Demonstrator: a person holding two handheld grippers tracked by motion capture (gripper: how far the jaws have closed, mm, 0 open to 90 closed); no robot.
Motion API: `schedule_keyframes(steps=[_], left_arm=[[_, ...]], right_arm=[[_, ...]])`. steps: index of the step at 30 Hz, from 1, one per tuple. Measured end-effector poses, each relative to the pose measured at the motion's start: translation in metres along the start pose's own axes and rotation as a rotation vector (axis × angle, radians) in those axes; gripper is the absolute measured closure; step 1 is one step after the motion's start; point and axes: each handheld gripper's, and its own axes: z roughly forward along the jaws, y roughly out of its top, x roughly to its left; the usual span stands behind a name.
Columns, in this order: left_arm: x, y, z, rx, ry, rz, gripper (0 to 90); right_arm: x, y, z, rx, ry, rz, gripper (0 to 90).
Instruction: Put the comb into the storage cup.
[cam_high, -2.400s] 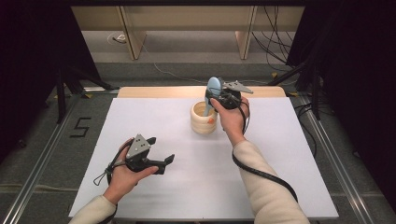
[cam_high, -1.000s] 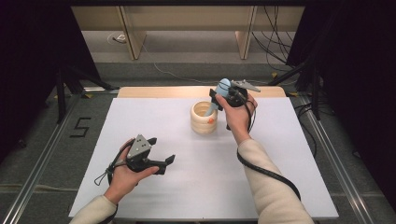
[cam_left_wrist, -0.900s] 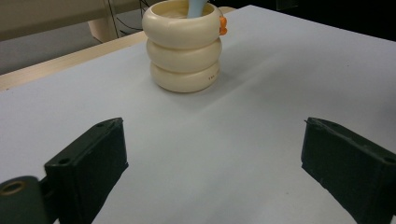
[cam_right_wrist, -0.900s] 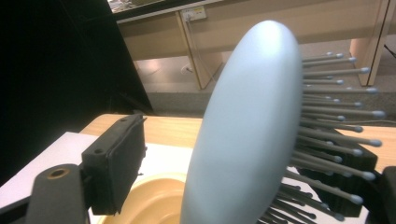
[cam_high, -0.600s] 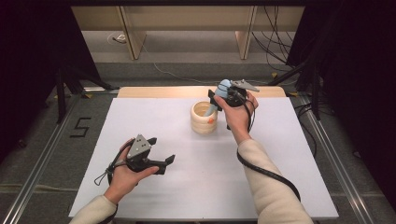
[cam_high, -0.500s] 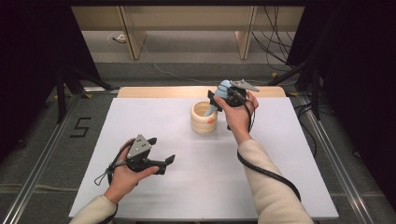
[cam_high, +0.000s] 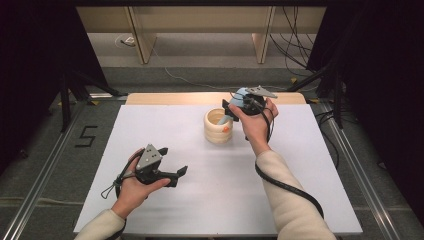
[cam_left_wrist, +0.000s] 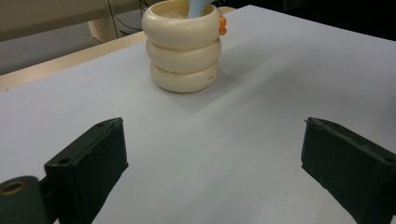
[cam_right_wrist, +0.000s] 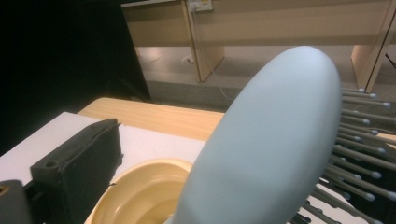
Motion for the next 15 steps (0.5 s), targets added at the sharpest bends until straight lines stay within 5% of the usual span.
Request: schedule_keyframes(steps=[15], left_arm=[[-0.0001, -0.0003, 0.0005, 0.004, 0.002, 0.001, 6.2]], right_arm=[[-0.0038, -0.0040, -0.0103, -0.012, 0.003, -0.009, 0.4]])
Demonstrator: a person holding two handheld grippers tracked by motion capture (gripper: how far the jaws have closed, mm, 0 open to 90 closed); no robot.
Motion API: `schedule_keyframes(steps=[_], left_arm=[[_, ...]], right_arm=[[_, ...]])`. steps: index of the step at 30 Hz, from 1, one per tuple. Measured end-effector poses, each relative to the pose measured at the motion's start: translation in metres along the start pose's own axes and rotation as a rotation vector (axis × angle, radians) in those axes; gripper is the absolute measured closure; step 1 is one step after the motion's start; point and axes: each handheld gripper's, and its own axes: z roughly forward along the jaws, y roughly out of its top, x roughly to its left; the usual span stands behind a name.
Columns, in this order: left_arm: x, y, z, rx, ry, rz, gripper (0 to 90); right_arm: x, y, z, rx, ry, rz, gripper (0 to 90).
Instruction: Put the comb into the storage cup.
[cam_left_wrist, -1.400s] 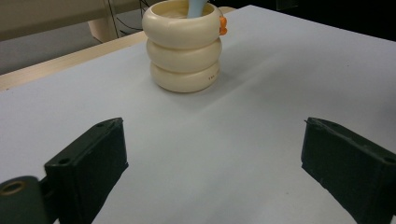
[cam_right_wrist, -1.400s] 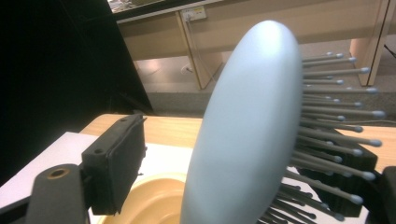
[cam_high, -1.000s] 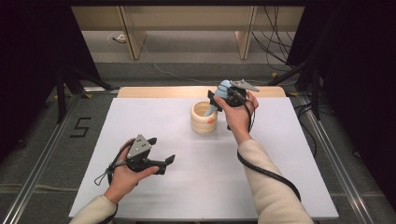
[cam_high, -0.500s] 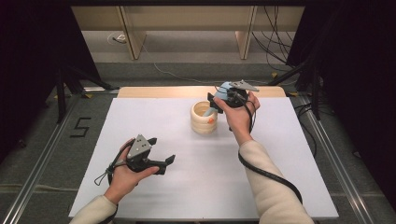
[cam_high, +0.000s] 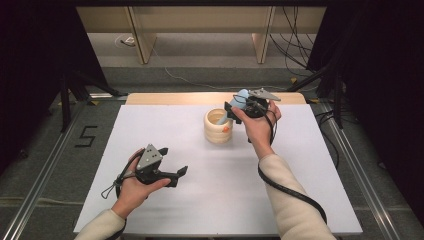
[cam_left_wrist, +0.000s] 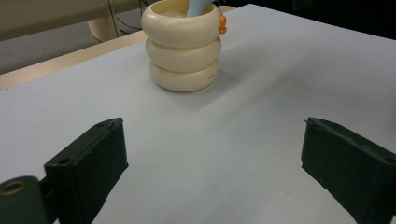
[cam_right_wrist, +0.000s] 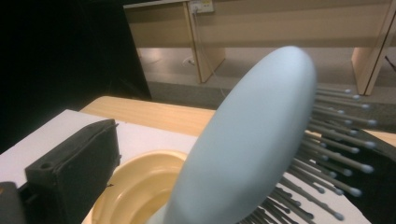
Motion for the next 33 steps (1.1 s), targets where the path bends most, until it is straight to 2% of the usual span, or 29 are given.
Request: schedule_keyframes(steps=[8, 21, 33], left_arm=[[0.000, 0.000, 0.000, -0.001, -0.001, 0.000, 6.2], [0.000, -0.001, 0.001, 0.004, 0.004, -0.004, 6.2], [0.001, -0.001, 0.001, 0.006, 0.005, -0.004, 6.2]], right_arm=[[-0.006, 0.004, -0.007, -0.015, -0.009, -0.003, 0.4], [-0.012, 0.000, -0.024, -0.010, 0.005, -0.032, 0.4], [-0.023, -0.018, -0.053, 0.001, 0.023, -0.066, 0.4]])
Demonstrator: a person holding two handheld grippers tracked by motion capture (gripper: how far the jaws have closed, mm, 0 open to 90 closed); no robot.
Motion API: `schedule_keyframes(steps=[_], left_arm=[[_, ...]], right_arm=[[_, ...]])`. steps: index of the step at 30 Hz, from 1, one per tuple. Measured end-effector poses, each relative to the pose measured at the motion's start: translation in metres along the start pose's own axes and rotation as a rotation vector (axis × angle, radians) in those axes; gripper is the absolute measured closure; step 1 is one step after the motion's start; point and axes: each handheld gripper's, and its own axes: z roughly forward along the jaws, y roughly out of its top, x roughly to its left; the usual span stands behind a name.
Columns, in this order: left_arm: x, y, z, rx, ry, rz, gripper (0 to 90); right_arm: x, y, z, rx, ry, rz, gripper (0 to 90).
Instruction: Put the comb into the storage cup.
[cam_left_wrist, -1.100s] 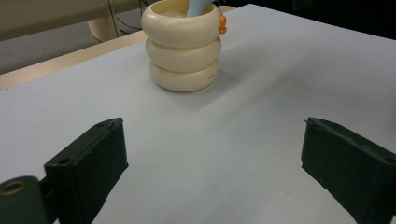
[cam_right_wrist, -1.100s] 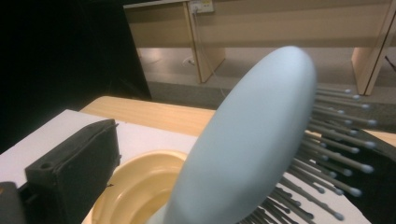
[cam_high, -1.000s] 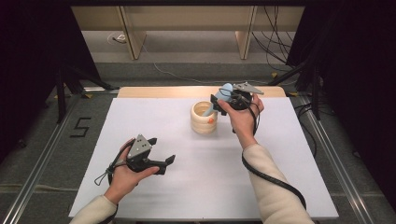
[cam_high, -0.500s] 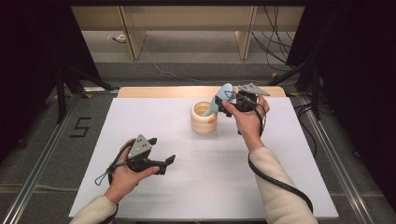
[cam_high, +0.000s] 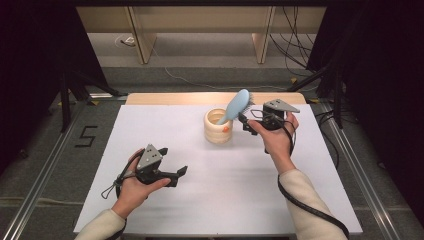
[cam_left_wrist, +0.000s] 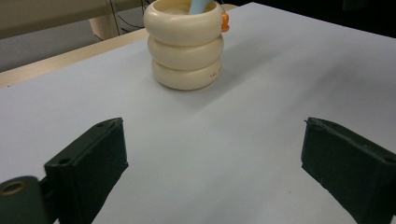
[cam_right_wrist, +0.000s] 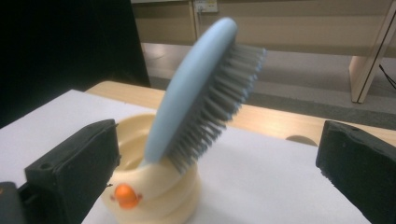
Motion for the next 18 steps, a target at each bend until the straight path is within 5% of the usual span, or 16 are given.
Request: schedule_keyframes(steps=[18], left_arm=[[0.000, -0.001, 0.000, 0.002, 0.004, -0.001, 6.2]], right_arm=[[-0.018, -0.033, -0.058, 0.034, 0.060, -0.077, 0.5]])
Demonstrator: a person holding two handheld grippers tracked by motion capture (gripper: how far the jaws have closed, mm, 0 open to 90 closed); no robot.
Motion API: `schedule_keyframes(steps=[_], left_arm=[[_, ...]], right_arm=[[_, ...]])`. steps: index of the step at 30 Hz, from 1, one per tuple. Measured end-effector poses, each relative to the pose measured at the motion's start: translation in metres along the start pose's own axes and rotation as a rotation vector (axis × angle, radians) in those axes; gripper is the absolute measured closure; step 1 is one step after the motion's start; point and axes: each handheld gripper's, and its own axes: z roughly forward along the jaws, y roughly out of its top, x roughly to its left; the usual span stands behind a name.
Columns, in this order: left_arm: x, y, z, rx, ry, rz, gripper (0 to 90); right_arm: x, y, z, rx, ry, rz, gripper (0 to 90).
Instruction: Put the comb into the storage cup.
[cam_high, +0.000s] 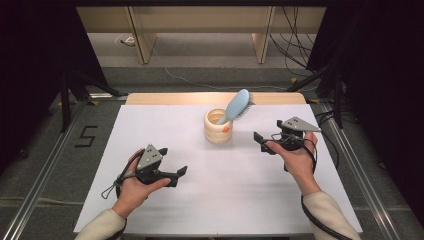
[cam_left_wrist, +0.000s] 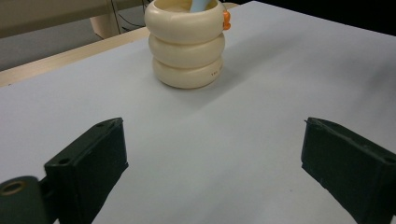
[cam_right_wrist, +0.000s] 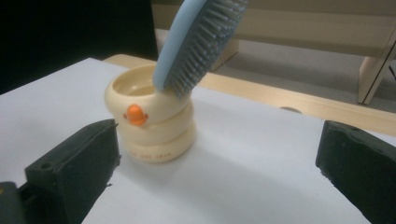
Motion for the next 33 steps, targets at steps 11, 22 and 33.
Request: schedule_keyframes(steps=[11, 22, 33], left_arm=[[0.000, 0.000, 0.000, 0.000, 0.003, 0.000, 6.2], [0.000, -0.001, 0.000, 0.003, 0.003, 0.002, 6.2], [0.000, -0.001, -0.001, 0.003, 0.004, 0.004, 6.2]], right_arm=[[0.005, -0.017, -0.023, 0.030, 0.050, -0.032, 0.8], [0.007, -0.031, -0.041, 0.048, 0.066, -0.066, 1.3], [0.007, -0.041, -0.054, 0.042, 0.085, -0.060, 3.1]])
